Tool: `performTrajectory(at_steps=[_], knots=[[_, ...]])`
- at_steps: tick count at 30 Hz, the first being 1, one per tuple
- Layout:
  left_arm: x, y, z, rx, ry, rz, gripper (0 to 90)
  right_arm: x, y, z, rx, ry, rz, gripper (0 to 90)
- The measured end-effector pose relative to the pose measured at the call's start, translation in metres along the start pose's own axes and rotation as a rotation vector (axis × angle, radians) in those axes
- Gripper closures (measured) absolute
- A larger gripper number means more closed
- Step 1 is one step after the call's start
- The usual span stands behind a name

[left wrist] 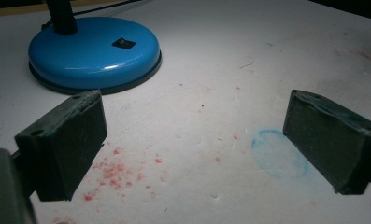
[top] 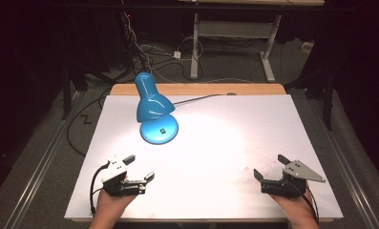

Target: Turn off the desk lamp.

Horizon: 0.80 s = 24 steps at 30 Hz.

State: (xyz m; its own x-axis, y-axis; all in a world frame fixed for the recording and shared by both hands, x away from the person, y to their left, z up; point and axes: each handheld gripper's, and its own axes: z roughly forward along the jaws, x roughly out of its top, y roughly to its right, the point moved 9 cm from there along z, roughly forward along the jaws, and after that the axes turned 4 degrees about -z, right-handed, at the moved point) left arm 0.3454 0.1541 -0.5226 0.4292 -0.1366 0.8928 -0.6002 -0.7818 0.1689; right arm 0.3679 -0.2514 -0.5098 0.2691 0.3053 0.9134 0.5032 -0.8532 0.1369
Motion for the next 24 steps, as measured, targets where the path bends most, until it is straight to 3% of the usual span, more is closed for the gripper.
performTrajectory(at_steps=[5,12,24], knots=[[0.0012,0.0007,-0.0005,-0.012,0.005,0.006,13.8,0.0001,-0.0008,0.0007,0.002,0.001,-0.01,0.4],[0.0011,0.003,0.0018,-0.005,-0.008,0.011,16.5,-0.001,0.0003,0.0,0.0,-0.004,-0.012,0.4],[0.0007,0.0031,0.0039,0.008,-0.011,0.008,36.6,-0.0035,-0.0008,0.0012,0.011,-0.013,-0.008,0.4]])
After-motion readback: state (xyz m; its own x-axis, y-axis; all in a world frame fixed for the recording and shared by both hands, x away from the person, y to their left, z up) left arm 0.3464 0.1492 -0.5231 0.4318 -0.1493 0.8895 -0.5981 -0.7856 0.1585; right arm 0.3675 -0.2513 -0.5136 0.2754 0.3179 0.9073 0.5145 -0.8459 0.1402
